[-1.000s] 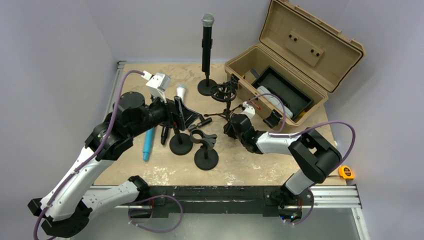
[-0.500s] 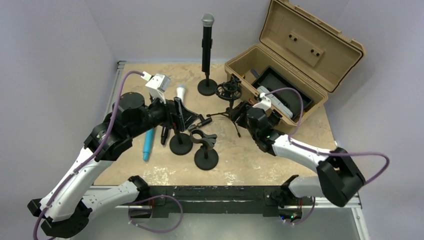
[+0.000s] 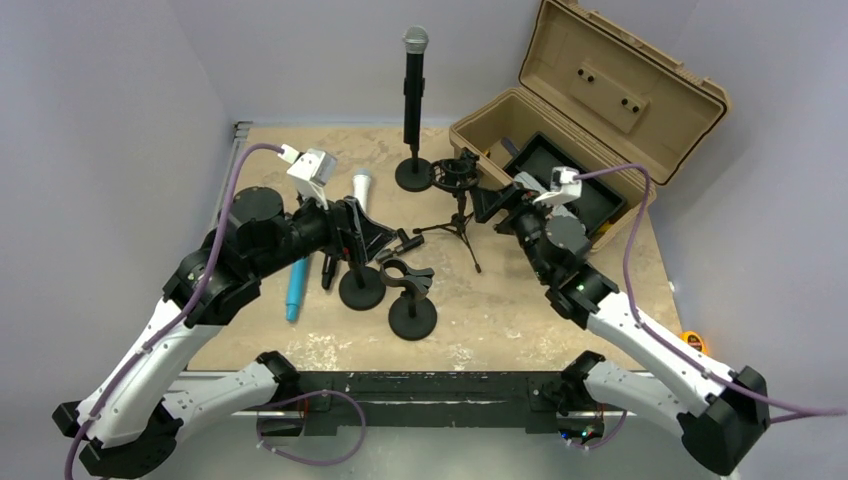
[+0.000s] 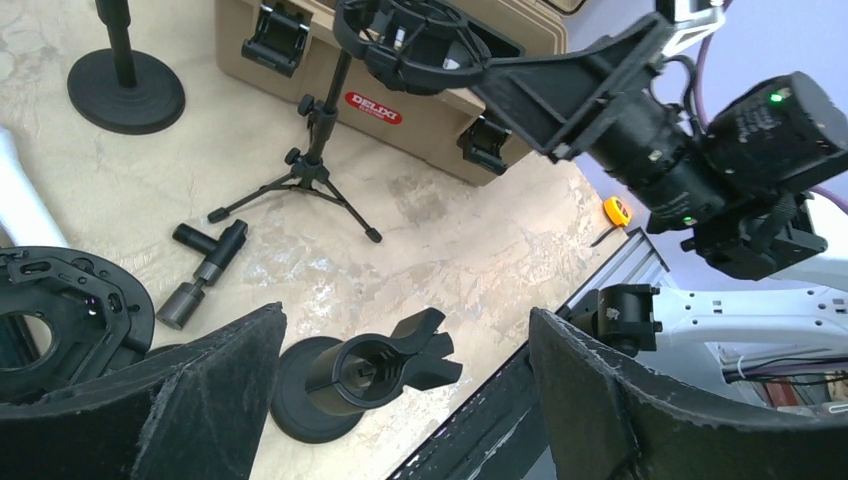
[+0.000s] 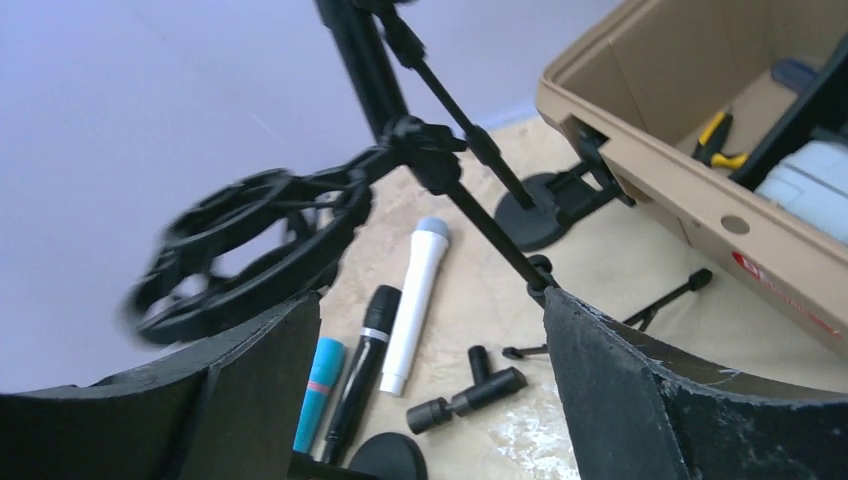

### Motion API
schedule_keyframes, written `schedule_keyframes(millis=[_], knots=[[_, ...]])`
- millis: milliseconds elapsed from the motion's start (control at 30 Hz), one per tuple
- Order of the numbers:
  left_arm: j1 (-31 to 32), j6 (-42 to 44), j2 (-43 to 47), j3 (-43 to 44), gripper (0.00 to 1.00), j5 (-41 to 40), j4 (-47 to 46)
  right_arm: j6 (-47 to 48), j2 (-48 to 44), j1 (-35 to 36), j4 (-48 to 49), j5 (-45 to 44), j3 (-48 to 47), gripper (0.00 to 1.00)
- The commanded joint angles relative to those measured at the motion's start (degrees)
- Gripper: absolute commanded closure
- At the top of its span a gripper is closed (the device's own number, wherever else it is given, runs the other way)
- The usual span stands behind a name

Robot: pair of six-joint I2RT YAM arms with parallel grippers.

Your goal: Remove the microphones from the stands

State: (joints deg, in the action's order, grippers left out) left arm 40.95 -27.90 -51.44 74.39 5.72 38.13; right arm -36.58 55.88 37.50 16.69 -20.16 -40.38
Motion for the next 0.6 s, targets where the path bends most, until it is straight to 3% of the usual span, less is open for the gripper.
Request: schedule_keyframes(millis=[0, 233, 367, 567], knots=[[0.01, 0.18, 1.75, 1.72, 0.11, -0.42, -1.37, 2.67, -7.4, 0.01, -0.3, 2.96, -1.92, 0.18], [0.01, -1.17, 1.6, 1.68, 0.11, 1.66, -2.5, 6.02, -8.79, 0.02, 0.94, 1.05, -5.48, 0.16], [0.01, -1.51, 2.42, 1.66, 0.11, 1.25, -1.59, 1.44, -4.64, -1.6, -1.59, 0.82, -11.59, 0.07], [0.02, -2.57, 2.98, 1.46, 0.11, 1.78, -1.29, -4.78, 9.21, -9.18, -8.59, 16.74, -23.27, 0.07]])
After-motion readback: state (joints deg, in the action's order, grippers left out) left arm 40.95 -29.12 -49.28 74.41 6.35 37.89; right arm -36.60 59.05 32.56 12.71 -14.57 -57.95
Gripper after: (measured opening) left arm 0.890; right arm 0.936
